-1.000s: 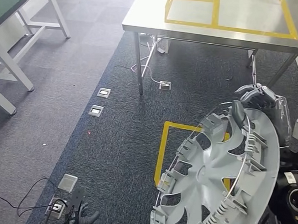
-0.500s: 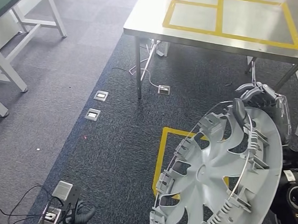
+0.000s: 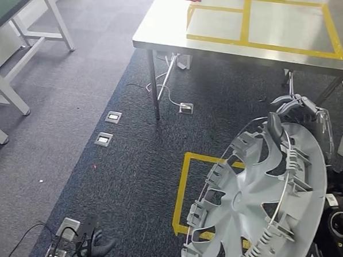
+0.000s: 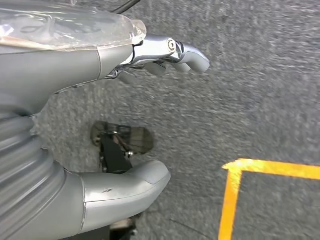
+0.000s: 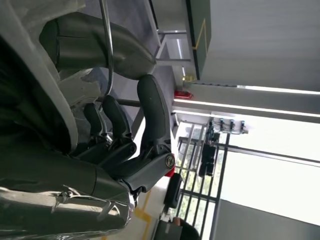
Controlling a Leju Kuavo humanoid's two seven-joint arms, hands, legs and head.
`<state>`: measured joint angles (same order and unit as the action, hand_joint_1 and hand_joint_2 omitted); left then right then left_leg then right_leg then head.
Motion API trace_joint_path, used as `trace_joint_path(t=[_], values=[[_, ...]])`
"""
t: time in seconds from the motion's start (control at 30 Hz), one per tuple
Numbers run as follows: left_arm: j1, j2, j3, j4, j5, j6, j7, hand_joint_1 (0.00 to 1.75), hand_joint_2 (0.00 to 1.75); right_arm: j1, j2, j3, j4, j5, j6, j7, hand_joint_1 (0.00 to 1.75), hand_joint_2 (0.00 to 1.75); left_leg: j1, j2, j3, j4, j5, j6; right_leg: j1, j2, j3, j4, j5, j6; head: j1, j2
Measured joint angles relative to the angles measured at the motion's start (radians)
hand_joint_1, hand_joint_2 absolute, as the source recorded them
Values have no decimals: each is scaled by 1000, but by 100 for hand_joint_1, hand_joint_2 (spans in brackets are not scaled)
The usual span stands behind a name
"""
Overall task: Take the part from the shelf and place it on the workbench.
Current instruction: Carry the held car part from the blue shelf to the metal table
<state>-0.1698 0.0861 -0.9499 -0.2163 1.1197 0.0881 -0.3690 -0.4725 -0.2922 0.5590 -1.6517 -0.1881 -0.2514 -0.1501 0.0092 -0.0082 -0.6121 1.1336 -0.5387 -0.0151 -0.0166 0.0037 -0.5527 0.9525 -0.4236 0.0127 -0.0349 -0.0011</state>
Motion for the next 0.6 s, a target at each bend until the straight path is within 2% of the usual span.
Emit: trace_joint_path(t=[0.03, 0.07, 0.1, 0.13, 0.2, 0.23, 0.27, 0.3, 0.4, 0.43, 0.47, 0.53, 0.57, 0.6], values=[[0, 0, 0, 0, -1, 0, 1, 0, 175, 0, 0, 0, 1, 0, 0, -1, 175, 175, 1, 0, -49, 73, -18, -3, 0, 0, 4, 0, -4, -3, -2, 0], [0, 0, 0, 0, -2, 0, 4, 0, 175, 2, 0, 0, 3, 0, 0, -2, 175, 175, 2, 0, -89, 121, -19, -4, 1, 1, 9, 0, -9, -5, -3, 0], [0, -1, 0, 0, -4, 0, 6, 0, 175, 4, 0, 0, 4, 0, -1, -3, 175, 175, 2, 0, -110, 131, 0, -4, 1, 2, 16, 0, -15, -5, -4, 0], [0, 0, 0, 0, -5, 0, 8, 0, 175, 6, 0, -1, 5, 0, -1, -3, 175, 175, 2, 0, -110, 99, 39, -2, 1, 4, 25, 0, -22, -4, -6, 0], [0, 1, 0, 0, -7, 0, 9, 0, 175, 8, 0, -2, 5, 0, -2, -4, 175, 175, 0, 0, -65, -44, 136, 8, 1, 6, 44, -1, -37, 0, -8, 0], [-1, 2, 0, 0, -7, 0, 9, 0, 175, 8, 0, -2, 5, 0, -2, -5, 175, 175, -2, 0, -40, -110, 165, 13, 3, 8, 50, -1, -44, 5, -9, 0], [-2, 2, 0, 0, -7, 0, 9, 0, 175, 8, 0, -3, 5, 0, -2, -6, 175, 175, -4, 0, -23, -152, 176, 18, 5, 9, 53, -1, -50, 9, -10, 0], [-4, 2, 0, 0, -8, 0, 10, 0, 175, 8, 0, -3, 5, 1, -2, -6, 175, 175, -7, 0, -16, -170, 173, 23, 6, 10, 54, -3, -55, 14, -9, 0], [-5, 1, 0, 0, -11, -1, 11, 0, 175, 10, 0, -7, 5, 5, -1, -7, 175, 175, -4, 0, -2, -182, 157, 35, 6, 9, 56, 2, -71, 30, -6, 0], [-6, 1, 0, 0, -12, -1, 11, 0, 175, 10, 0, -9, 4, 6, 0, -8, 175, 175, -1, 0, 6, -186, 154, 41, 6, 7, 45, 31, -87, 34, -4, 0], [-6, 0, 0, 0, -12, -2, 12, 0, 175, 11, 0, -11, 4, 7, 0, -8, 175, 175, 1, 0, 15, -190, 150, 46, 5, 5, 21, 83, -110, 37, -2, 0], [-8, 1, 0, 0, -13, -3, 12, 0, 175, 14, 0, -12, 5, 8, 1, -8, 175, 175, 0, 0, 28, -190, 139, 53, 5, 4, -61, 234, -162, 43, 3, 0], [-8, 1, 0, 0, -13, -3, 13, 0, 175, 16, 0, -12, 5, 9, 1, -8, 175, 175, 0, 0, 35, -190, 132, 54, 4, 4, -100, 292, -172, 45, 4, 0], [-7, 1, 0, 0, -13, -3, 13, 0, 175, 18, 0, -12, 5, 9, 2, -8, 175, 175, 0, -1, 43, -189, 125, 54, 4, 4, -124, 316, -162, 46, 4, 0]])
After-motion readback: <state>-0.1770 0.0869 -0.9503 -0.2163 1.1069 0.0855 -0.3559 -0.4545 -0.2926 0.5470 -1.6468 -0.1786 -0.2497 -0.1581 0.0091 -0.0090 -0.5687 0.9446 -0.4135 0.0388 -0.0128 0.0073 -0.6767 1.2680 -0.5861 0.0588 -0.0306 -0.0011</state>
